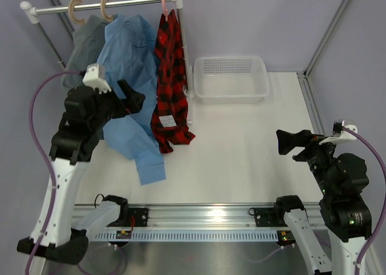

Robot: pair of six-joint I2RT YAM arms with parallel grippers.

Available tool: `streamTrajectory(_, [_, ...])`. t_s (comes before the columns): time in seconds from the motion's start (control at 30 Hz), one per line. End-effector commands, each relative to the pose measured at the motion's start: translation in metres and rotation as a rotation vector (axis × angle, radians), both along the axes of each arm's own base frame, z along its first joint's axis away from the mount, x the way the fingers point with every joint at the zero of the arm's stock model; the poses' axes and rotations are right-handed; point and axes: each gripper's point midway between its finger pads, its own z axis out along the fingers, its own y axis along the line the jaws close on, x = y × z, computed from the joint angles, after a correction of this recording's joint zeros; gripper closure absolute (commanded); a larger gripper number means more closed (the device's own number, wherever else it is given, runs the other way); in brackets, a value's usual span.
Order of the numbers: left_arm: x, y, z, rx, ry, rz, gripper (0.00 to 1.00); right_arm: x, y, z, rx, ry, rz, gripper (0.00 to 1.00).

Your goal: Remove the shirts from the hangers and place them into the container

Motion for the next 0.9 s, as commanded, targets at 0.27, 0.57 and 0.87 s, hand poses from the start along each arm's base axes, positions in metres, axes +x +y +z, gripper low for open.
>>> streamTrajectory(0.27, [0.100,-0.078,0.115,-0.032,-0.195,-0.054,0.01,-0.006,0.008,-0.005,-0.015,-0.018,0.055,0.00])
streamTrajectory(0.57, [0.175,-0.105,0.083,0.249,-0.186,0.000,0.02,-0.014,0.016,-0.013,-0.031,-0.045,0.112,0.01])
streamTrajectory(0.87, [0.197,-0.109,0.080,0.399,-0.220,0.041,0.28,-0.022,0.019,-0.024,-0.037,-0.065,0.140,0.01])
